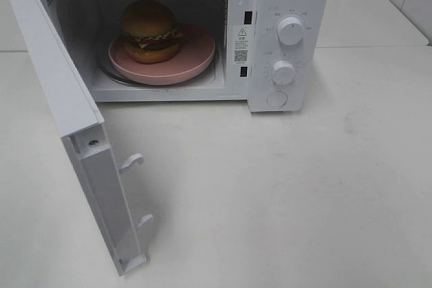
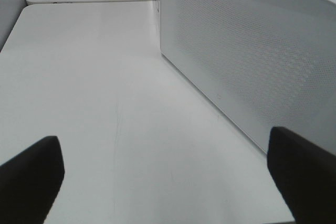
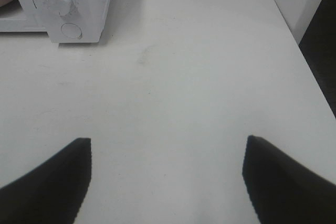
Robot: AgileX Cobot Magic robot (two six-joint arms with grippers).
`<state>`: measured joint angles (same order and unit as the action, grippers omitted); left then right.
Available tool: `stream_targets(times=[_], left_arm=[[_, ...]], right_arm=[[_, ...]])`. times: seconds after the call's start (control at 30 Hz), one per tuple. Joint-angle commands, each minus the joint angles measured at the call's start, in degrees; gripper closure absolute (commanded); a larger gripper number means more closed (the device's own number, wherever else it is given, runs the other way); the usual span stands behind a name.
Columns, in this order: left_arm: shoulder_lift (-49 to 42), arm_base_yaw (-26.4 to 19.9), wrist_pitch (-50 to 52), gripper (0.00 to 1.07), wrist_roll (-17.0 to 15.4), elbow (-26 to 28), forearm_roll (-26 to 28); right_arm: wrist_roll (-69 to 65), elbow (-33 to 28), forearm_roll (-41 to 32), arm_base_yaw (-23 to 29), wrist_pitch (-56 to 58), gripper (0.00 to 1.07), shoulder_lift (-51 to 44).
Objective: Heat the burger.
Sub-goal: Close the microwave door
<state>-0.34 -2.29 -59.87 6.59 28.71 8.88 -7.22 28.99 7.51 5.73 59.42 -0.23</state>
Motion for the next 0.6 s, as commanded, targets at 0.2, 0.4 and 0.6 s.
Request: stream_targets(times=[0.2,0.4,0.6], left_arm=[[-1.1,-0.1,0.4,0.03,0.2,-0.2,0.0],[-1.1,-0.1,0.4,0.03,0.2,-0.2,0.0],[-1.1,-0.1,0.4,0.03,0.2,-0.2,0.0]], right_arm=[[0.9,0.0,-0.2,-0.4,0.0,0.31,-1.5],[0.9,0.0,-0.2,-0.4,0.0,0.31,-1.5],[0.9,0.0,-0.2,-0.4,0.0,0.31,-1.5]])
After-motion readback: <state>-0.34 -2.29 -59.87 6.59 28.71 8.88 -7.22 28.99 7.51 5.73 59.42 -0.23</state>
